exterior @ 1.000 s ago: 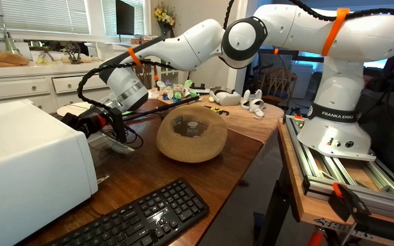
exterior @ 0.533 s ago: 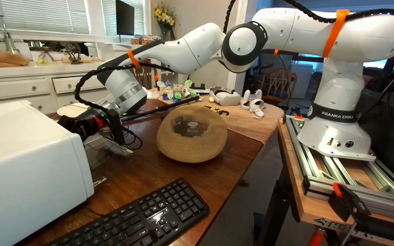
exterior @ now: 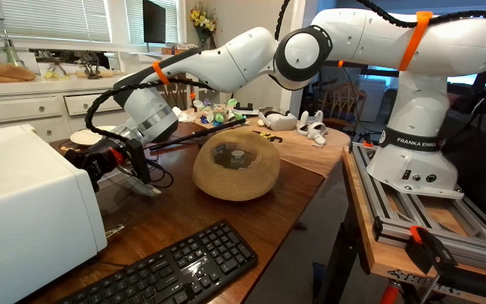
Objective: Remove the black pot from the microwave and put it on the white plate
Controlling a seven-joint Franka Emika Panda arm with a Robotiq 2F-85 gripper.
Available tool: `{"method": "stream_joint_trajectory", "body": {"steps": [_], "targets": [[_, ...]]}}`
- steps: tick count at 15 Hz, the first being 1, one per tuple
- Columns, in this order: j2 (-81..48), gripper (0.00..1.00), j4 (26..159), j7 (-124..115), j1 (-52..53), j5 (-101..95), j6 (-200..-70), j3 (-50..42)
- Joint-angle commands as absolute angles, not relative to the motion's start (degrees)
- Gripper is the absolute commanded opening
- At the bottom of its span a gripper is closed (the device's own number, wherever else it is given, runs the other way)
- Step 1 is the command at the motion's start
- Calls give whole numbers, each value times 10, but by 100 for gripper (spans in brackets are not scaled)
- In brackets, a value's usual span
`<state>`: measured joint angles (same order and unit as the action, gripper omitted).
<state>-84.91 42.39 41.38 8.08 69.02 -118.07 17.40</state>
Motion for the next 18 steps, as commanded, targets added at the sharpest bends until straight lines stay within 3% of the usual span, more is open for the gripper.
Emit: {"method": "stream_joint_trajectory", "body": {"steps": [1,10,18], "targets": [[-864,0,410,422,99,688,-1208,179],[-849,0,406,374,78,673,-1181,164],[-788,0,426,238,1,648,-1018,131]]}}
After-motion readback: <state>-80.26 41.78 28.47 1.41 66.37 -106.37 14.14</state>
